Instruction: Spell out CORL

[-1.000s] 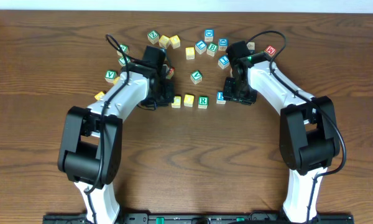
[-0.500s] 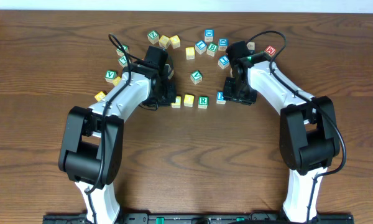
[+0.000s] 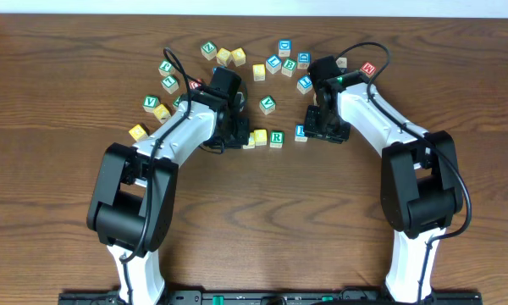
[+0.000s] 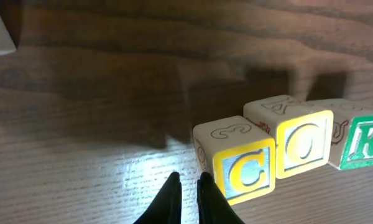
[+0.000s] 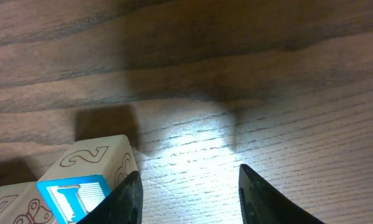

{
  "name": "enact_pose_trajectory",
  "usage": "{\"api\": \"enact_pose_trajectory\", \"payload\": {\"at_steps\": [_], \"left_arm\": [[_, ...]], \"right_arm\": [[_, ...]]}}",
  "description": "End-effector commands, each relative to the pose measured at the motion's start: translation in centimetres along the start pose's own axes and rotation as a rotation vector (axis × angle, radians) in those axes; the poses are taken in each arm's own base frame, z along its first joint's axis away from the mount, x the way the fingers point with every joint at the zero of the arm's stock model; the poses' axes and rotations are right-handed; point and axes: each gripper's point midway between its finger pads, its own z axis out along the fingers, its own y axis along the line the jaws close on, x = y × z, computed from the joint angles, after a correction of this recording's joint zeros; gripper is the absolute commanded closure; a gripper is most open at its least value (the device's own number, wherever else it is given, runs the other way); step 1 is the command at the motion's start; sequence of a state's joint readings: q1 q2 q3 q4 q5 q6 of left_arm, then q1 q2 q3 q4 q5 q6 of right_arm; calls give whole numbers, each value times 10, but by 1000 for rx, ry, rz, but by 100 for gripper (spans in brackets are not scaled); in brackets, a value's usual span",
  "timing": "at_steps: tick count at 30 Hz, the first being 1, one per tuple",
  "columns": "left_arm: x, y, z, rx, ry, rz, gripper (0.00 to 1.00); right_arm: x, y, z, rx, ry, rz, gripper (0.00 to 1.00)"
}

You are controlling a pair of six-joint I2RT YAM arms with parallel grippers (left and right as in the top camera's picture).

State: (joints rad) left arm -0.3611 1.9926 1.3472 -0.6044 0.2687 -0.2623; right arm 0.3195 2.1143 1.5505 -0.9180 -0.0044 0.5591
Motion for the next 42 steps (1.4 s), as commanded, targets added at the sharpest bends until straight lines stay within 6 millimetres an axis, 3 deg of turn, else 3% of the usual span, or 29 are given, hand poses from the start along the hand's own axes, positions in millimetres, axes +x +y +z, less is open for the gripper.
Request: {"api": "enact_pose_trajectory", "payload": {"at_steps": [1, 22, 42], "left_arm": [[3, 1, 5, 8, 12, -8, 89], [-7, -3, 5, 22, -27, 2, 89], [-6, -16, 8, 33, -36, 34, 90]], "right_arm": [[-2, -4, 3, 6, 4, 12, 56], [-3, 2, 3, -8, -6, -83, 53], [4, 29, 2, -38, -32, -290, 52]]}}
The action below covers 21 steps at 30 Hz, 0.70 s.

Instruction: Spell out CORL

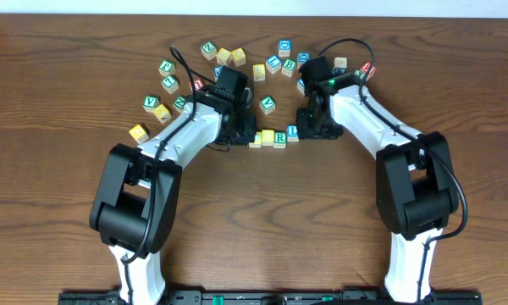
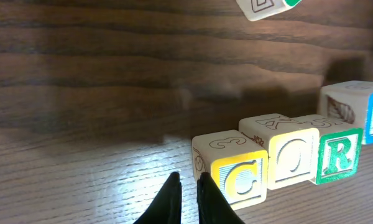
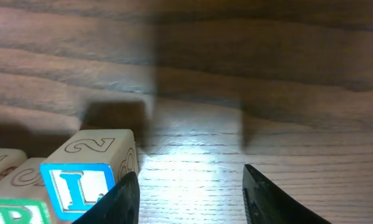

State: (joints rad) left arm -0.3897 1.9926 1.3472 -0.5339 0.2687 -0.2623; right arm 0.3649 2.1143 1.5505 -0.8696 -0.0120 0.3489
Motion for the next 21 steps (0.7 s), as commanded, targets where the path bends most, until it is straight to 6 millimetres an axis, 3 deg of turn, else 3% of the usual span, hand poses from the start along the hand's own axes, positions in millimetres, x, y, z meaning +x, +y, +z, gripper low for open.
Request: {"api": "enact_pose_trajectory", "payload": {"at_steps": [1, 14, 21], "left_arm": [[6, 1, 6, 5, 21, -8, 90], [4, 1, 5, 5, 17, -9, 90], [-9, 5, -14, 11, -27, -24, 90]], "right_arm": [[2, 6, 3, -6, 6, -35, 52], [4, 4, 0, -2, 17, -43, 52], [-10, 8, -29, -17, -33, -48, 51]]}}
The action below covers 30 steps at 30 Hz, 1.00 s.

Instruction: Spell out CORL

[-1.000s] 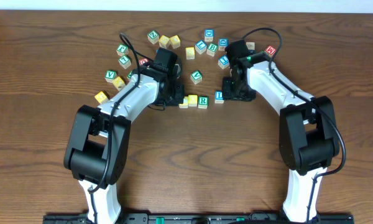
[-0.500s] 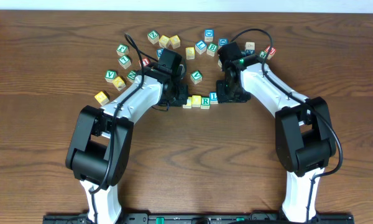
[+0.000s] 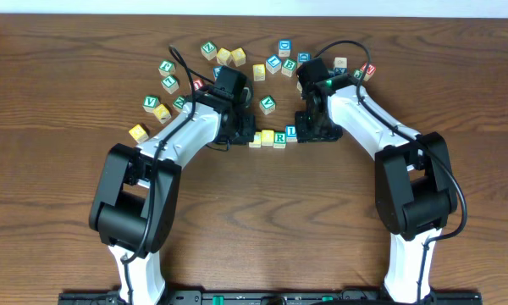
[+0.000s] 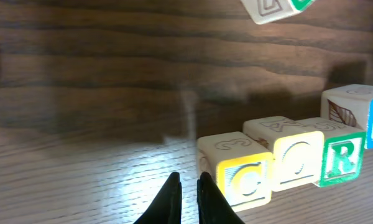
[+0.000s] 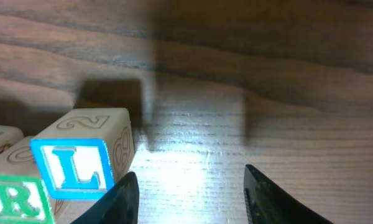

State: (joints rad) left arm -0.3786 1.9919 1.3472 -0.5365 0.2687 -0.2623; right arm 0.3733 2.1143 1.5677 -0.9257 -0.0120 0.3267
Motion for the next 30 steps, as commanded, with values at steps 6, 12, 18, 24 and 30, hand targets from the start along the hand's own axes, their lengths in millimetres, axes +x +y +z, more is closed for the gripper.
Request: {"api": "enact_pose_trajectory", "payload": {"at_steps": [6, 12, 18, 24, 30], "left_arm": [[-20, 6, -39, -9, -77, 0, 90], [-33, 22, -91, -57, -181, -28, 89], [-39, 44, -140, -65, -267, -89, 89], [-39, 72, -165, -88, -305, -157, 89], [-36, 82, -166, -110, -292, -159, 89]], "right_arm": [[-21, 10, -47, -39, -80, -19, 54], [-6, 32, -51, -124, -20, -43, 87], [11, 62, -51, -163, 13, -106, 98], [26, 79, -42, -115, 13, -138, 99], [34, 90, -29, -98, -7, -161, 99]]}}
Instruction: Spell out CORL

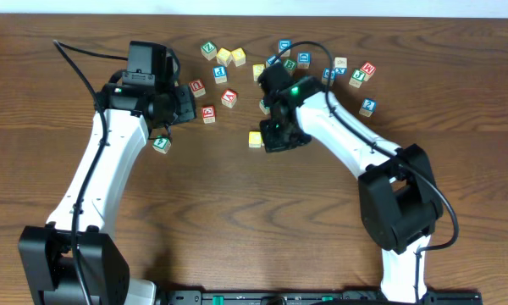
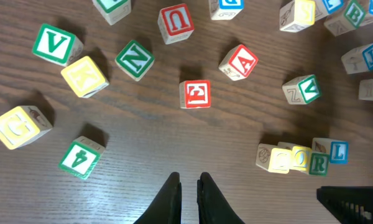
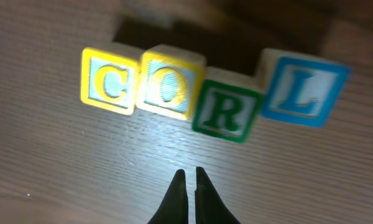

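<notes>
Four blocks stand in a slightly uneven row reading C (image 3: 109, 82), O (image 3: 171, 84), R (image 3: 227, 115), L (image 3: 304, 92); C and O are yellow, R green, L blue. My right gripper (image 3: 188, 172) is shut and empty, raised just in front of the row. In the overhead view it (image 1: 281, 137) covers most of the row, and only the yellow C block (image 1: 255, 139) shows. My left gripper (image 2: 188, 177) is shut and empty, high above the table well left of the row (image 2: 303, 158).
Loose letter blocks lie scattered at the back and left: a green 4 (image 2: 81, 157), a red block (image 2: 194, 94), a red A (image 2: 239, 62), a green N (image 2: 135, 60), yellow blocks (image 2: 84, 76). More blocks (image 1: 279, 49) cluster behind the right arm.
My left gripper has left the C block and now hangs high to the left. My right gripper was open beside the L block; it is now shut, raised over the row.
C, O and R stood in a row with my shut left gripper beside C, and the L block lay apart by my open right gripper. Then L stood closer to R, then against it. Now the row reads CORL and both grippers are off it.
</notes>
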{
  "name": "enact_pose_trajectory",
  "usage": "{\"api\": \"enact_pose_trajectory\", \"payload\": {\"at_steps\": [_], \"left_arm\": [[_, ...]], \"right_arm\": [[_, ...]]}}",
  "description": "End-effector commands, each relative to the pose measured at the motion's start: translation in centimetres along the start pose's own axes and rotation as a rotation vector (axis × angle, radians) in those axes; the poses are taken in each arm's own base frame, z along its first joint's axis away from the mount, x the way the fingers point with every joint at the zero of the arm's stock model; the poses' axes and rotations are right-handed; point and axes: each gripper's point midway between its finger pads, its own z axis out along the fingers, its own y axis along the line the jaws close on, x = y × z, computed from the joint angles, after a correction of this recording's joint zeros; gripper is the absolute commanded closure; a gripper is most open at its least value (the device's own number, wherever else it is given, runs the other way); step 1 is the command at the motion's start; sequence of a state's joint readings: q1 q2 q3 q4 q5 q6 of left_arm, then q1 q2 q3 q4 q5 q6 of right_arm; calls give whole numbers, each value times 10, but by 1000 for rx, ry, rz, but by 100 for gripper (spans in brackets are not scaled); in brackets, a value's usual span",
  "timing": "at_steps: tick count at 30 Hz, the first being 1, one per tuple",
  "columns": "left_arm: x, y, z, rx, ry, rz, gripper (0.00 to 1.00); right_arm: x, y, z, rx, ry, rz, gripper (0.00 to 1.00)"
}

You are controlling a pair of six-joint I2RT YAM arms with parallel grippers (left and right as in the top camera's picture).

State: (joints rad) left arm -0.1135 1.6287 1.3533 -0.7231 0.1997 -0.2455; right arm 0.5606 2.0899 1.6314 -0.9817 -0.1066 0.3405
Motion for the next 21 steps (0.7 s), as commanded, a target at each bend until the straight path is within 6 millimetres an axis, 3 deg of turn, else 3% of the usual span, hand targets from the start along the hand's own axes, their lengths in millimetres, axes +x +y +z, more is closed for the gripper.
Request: {"api": "enact_pose_trajectory", "payload": {"at_steps": [1, 5, 7, 21], "left_arm": [[-9, 1, -8, -15, -31, 34, 89], [-8, 2, -8, -26, -29, 33, 90], [-7, 3, -8, -28, -24, 33, 89], [-7, 3, -8, -27, -24, 33, 90]], "right_arm": [[3, 1, -1, 20, -27, 11, 99], [6, 2, 10, 26, -37, 10, 99], [6, -6, 14, 79, -58, 40, 99], [-9, -15, 21, 122, -143, 58, 99]]}}
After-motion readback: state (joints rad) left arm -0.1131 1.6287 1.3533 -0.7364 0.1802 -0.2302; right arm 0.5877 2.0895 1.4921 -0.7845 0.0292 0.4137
